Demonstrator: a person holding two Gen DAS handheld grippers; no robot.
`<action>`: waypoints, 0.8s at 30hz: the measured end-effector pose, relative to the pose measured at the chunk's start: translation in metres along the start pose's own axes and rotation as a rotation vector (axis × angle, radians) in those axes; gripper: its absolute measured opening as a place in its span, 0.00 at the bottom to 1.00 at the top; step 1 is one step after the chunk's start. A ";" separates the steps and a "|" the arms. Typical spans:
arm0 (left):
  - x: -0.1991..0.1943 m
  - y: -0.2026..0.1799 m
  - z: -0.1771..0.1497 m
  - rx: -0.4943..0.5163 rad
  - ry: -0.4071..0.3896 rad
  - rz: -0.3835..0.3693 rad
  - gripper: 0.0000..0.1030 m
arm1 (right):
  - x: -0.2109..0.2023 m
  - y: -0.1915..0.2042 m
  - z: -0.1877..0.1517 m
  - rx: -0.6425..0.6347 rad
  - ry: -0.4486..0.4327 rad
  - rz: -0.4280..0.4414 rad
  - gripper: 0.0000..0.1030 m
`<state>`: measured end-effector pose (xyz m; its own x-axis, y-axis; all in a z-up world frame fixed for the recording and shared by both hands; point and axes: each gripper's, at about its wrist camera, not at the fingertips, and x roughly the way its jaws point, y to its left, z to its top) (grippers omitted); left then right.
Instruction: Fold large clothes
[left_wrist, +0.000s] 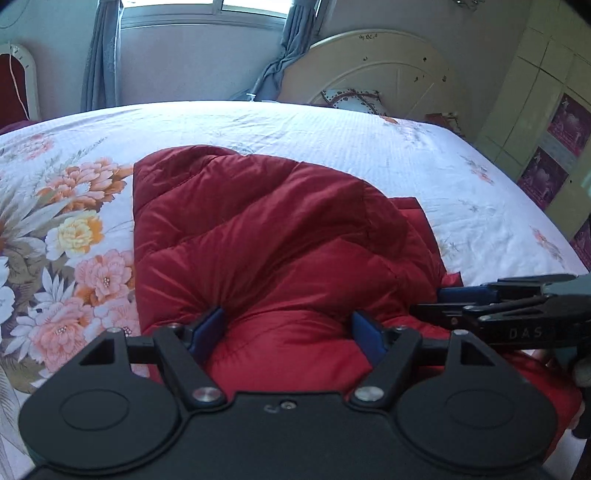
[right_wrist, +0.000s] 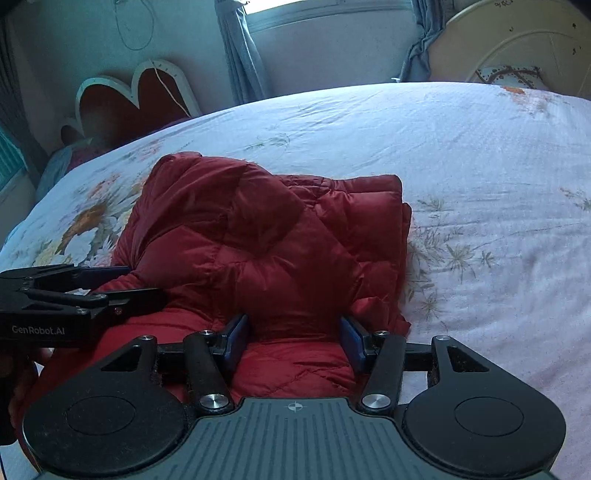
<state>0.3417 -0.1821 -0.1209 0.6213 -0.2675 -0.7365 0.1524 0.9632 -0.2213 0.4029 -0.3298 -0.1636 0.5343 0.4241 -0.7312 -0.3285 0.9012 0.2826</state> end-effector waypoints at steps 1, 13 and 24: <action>-0.008 0.000 0.002 0.000 0.002 0.001 0.70 | -0.008 0.002 0.001 -0.016 0.001 -0.005 0.52; -0.075 -0.031 -0.095 0.084 -0.062 -0.034 0.71 | -0.065 0.031 -0.080 -0.133 0.025 0.139 0.51; -0.099 -0.032 -0.113 0.086 -0.019 0.013 0.68 | -0.077 0.039 -0.107 -0.149 0.103 0.071 0.49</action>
<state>0.1885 -0.1891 -0.1139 0.6378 -0.2551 -0.7267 0.2094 0.9654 -0.1551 0.2657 -0.3368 -0.1630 0.4252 0.4682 -0.7746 -0.4786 0.8427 0.2466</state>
